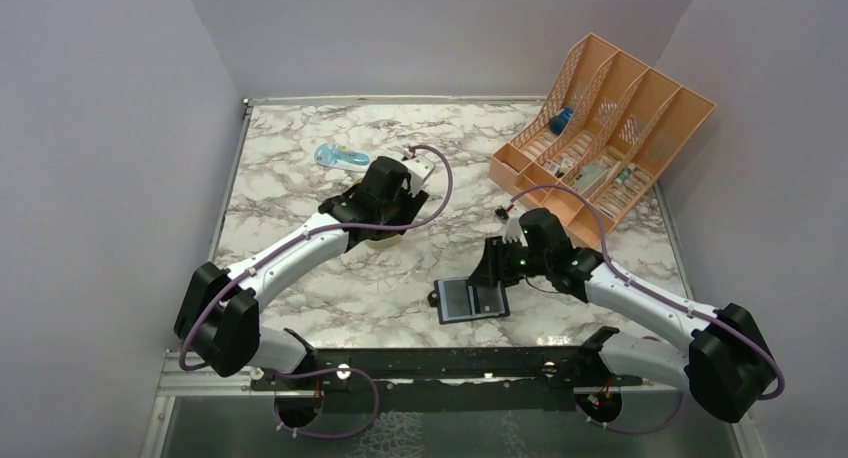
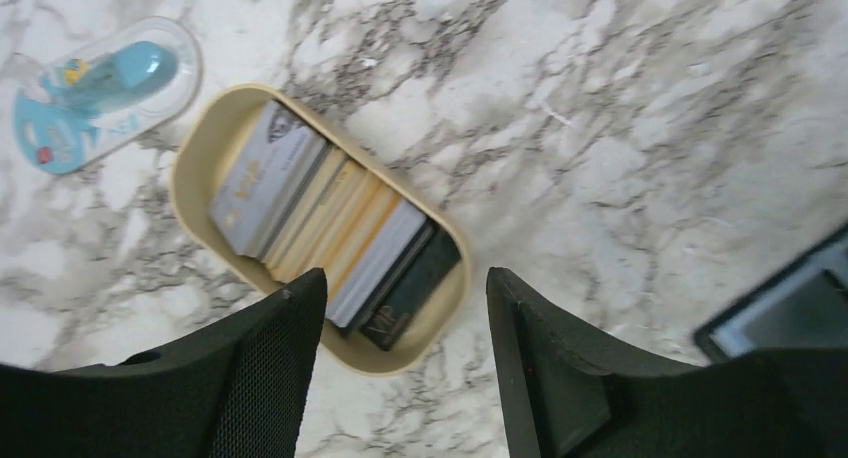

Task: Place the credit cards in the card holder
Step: Pick up the credit card from the storage box.

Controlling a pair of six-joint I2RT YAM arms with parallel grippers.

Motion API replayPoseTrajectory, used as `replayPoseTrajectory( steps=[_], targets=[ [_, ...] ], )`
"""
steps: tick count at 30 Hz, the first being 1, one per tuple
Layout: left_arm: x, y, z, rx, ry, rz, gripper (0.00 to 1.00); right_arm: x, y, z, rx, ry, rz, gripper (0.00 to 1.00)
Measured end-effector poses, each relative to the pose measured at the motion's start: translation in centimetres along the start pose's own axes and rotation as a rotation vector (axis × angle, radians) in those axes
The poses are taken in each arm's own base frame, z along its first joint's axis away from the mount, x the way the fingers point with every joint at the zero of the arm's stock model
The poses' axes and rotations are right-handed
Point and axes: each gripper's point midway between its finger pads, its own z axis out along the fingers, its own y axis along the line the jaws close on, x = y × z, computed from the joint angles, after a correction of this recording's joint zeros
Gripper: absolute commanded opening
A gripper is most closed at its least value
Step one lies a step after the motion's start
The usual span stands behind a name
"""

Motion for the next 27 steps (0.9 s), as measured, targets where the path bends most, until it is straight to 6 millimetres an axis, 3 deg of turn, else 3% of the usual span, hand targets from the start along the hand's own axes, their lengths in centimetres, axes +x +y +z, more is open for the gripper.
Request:
replayPoseTrajectory(
  steps=[6, 9, 13, 27],
  targets=[
    [2.0, 3.9, 2.2, -0.125, 0.13, 0.233, 0.72, 0.0, 0.0, 0.0, 0.001, 0.002, -0.001, 0.43],
    [4.0, 5.1, 3.6, -0.128, 0.217, 0.308, 0.77, 0.1, -0.1, 0.0, 0.001, 0.003, 0.0, 0.43],
    [5.1, 6.2, 4.2, -0.127, 0.264, 0.366, 0.77, 0.1, -0.1, 0.0, 0.001, 0.003, -0.001, 0.43],
    [6.6, 6.2, 6.2, -0.083, 0.302, 0.477, 0.77, 0.1, -0.1, 0.0, 0.001, 0.003, -0.001, 0.43]
  ],
)
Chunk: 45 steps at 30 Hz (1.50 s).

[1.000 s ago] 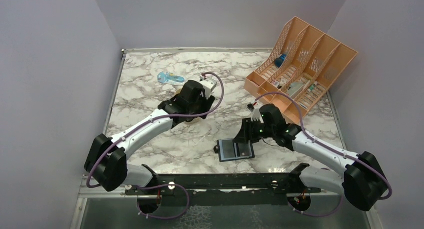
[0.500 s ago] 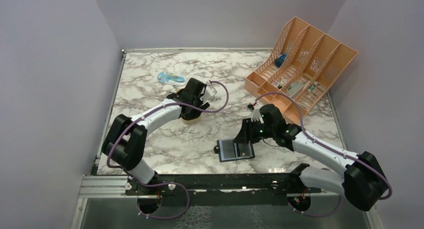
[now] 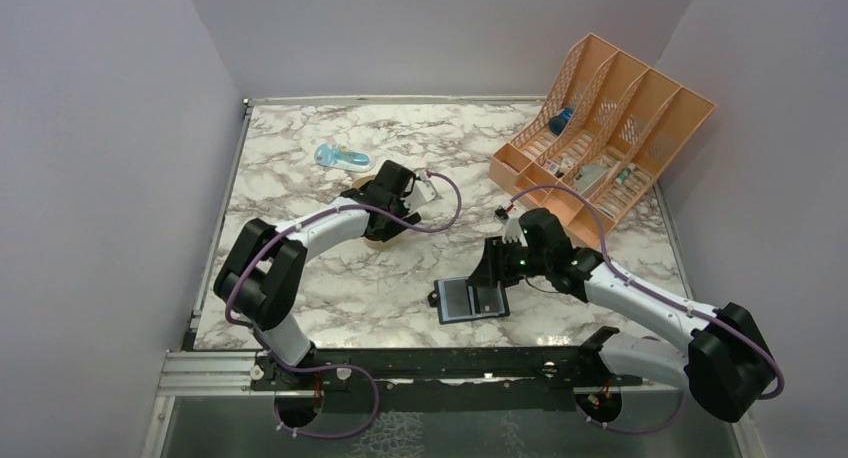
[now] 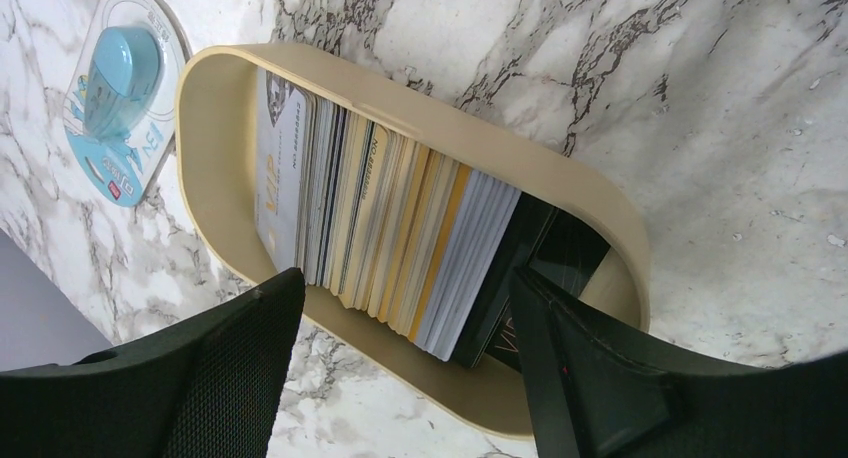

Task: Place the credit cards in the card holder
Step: Pick up the credit card from the storage box.

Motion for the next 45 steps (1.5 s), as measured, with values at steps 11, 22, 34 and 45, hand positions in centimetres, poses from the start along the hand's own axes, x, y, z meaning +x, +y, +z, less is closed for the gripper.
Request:
replayPoseTrajectory(
  steps=[11, 22, 34, 45],
  targets=[
    [0.4, 0.7, 0.8, -0.042, 0.026, 0.034, 0.63, 0.0, 0.0, 0.0, -0.001, -0.001, 0.0, 0.43],
    [-0.4, 3.9, 0.4, -0.196, 0.025, 0.075, 0.49, -0.1, 0.2, -0.2, -0.004, -0.008, -0.004, 0.43],
    [0.4, 4.5, 2.1, -0.235, 0.076, 0.139, 0.39, 0.1, -0.1, -0.2, 0.007, 0.001, 0.001, 0.43],
    [0.0, 5.4, 2.0, -0.261, 0.085, 0.16, 0.45, 0.4, -0.2, -0.3, 0.016, 0.012, 0.007, 0.43]
  ],
)
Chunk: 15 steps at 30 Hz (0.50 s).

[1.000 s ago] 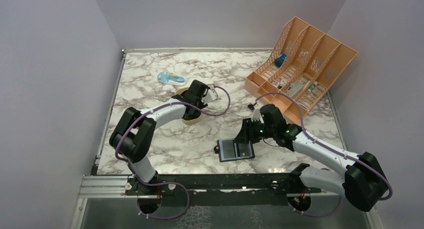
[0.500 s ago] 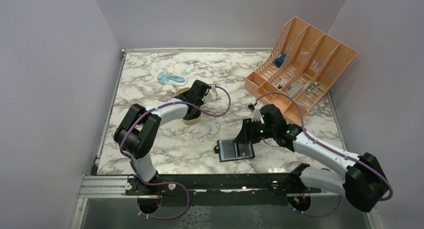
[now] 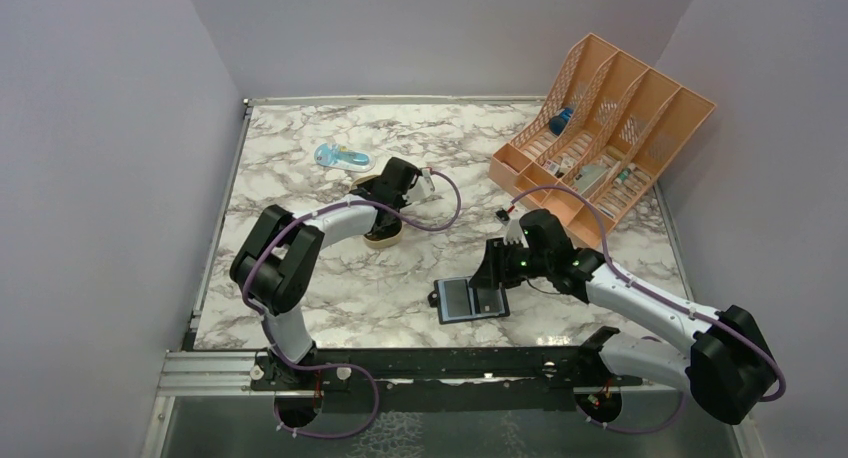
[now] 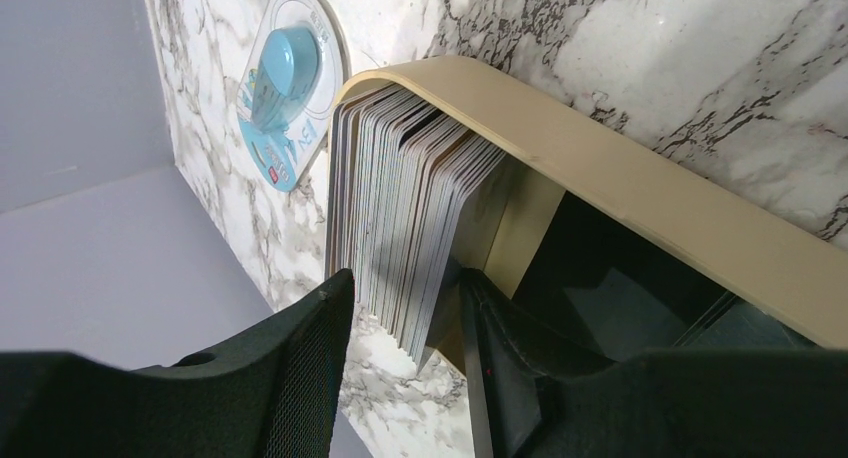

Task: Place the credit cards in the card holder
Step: Pick up the credit card from the storage box.

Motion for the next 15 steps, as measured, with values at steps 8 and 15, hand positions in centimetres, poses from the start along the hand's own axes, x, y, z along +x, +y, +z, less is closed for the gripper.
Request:
replayPoseTrajectory(
  steps=[8, 15],
  targets=[
    [0.03, 0.41, 0.04, -0.013, 0.006, 0.009, 0.38, 0.01, 0.0, 0.0, 0.0, 0.0, 0.0, 0.43],
    [-0.02, 0.54, 0.03, -0.016, 0.007, 0.009, 0.28, 0.01, 0.0, 0.0, 0.0, 0.0, 0.001, 0.43]
  ],
)
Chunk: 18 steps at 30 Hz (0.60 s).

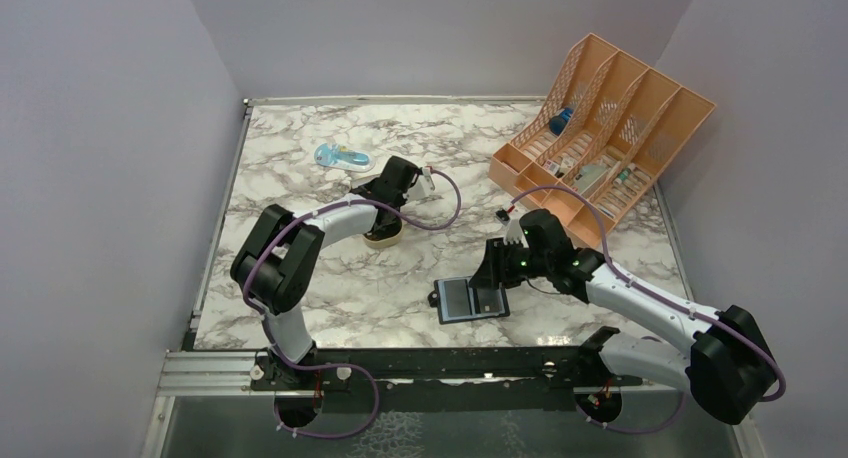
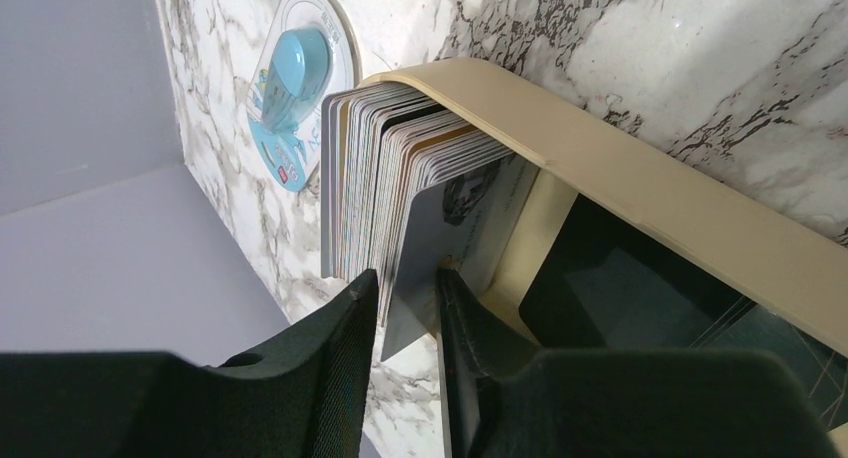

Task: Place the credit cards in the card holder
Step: Pick up the credit card from the storage box.

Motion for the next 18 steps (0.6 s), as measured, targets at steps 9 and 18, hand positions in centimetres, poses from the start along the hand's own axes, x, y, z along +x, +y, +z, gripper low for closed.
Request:
replayPoseTrajectory(
  steps=[9, 18],
  targets=[
    [0.09, -0.02, -0.07, 0.004, 0.007, 0.003, 0.12, -0.01, 0.01, 0.0, -0.001, 0.0, 0.0, 0.43],
    [-0.19, 0.47, -0.67, 0.024, 0.024, -0.019, 0.0, -0.01, 0.02, 0.0, -0.001, 0.0, 0.0, 0.43]
  ],
)
